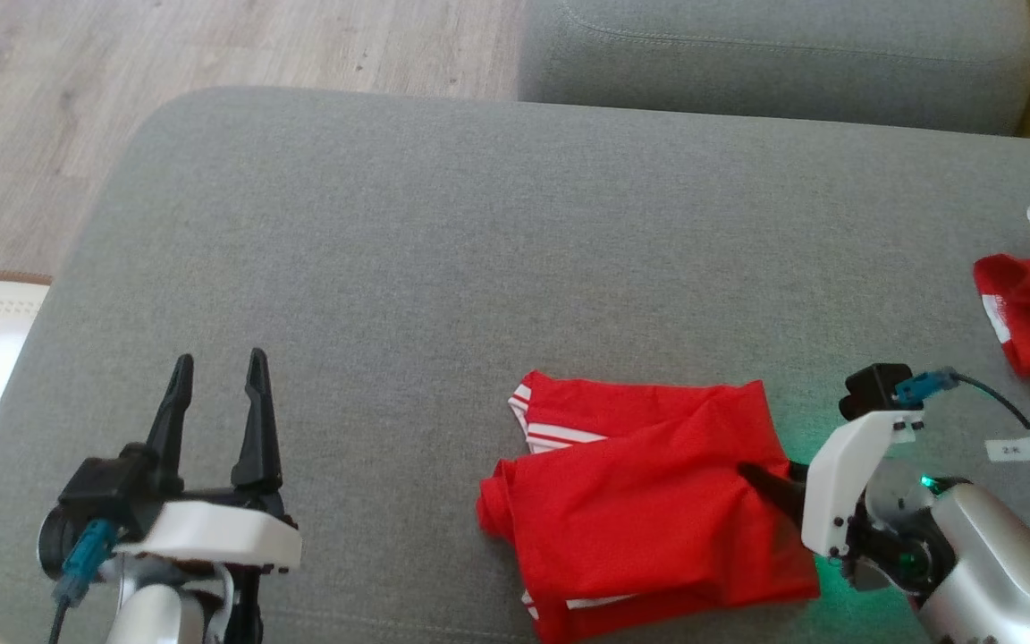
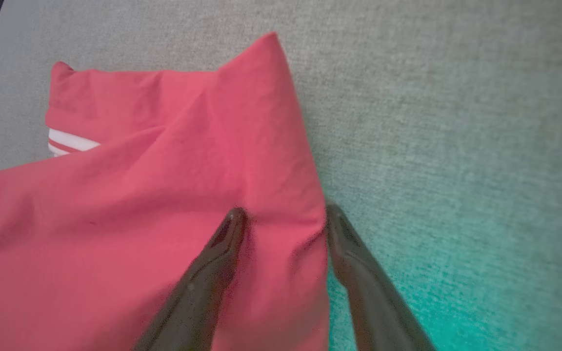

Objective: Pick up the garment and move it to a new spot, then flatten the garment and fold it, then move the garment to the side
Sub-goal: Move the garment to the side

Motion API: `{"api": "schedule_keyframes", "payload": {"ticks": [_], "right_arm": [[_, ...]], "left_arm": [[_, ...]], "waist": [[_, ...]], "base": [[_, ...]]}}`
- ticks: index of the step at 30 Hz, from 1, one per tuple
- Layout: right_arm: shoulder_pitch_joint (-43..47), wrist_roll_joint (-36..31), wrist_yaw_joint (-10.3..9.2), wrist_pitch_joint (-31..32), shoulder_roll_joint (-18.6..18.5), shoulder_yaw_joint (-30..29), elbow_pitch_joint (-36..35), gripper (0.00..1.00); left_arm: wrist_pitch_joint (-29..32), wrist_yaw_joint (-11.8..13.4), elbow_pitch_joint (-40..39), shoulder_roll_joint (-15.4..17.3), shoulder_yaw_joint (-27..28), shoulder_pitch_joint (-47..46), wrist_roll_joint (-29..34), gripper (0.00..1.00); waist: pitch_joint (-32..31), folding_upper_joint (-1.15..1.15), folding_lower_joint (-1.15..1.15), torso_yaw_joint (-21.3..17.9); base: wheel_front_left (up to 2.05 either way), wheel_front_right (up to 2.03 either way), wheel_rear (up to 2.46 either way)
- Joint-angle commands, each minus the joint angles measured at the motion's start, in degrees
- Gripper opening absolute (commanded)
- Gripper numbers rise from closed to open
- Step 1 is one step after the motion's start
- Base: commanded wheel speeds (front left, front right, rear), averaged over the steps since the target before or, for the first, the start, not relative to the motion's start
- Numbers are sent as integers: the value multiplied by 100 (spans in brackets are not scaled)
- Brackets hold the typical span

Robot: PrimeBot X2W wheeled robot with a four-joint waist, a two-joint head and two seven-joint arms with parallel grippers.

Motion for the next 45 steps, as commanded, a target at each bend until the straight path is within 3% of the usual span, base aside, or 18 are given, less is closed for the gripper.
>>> {"api": "schedule_keyframes", "payload": {"ticks": [1, 9, 14, 19, 34, 45], "right_arm": [[-92, 36, 39, -134, 8, 204, -40, 0], [-520, 147, 39, -1059, -216, 377, -245, 0], [-899, 275, 39, -1236, -444, 566, -364, 0], [-1274, 372, 39, -1252, -579, 753, -397, 0], [-1526, 678, 39, -1558, -490, 1054, -380, 0], [-1721, 891, 39, -1800, -510, 1165, -401, 0]], "left_arm": [[-70, 32, -188, 17, 139, -312, -29, 100], [-70, 3, -190, 17, 160, -279, 34, 100], [-70, -62, -253, 17, 26, -292, 34, 100], [-70, -121, -286, 17, -74, -317, 17, 100], [-70, -272, -253, 17, -380, -514, 47, 100], [-70, -262, -215, 17, -379, -743, 151, 100]], "waist": [[3, 0, 0, 17], [-55, 0, 0, -155], [-91, 0, 0, -427], [-87, 0, 0, -875], [46, 0, 0, -2371], [328, 0, 0, -2952]], "base": [[0, 0, 0], [0, 0, 0], [0, 0, 0], [0, 0, 0], [0, 0, 0], [0, 0, 0]]}}
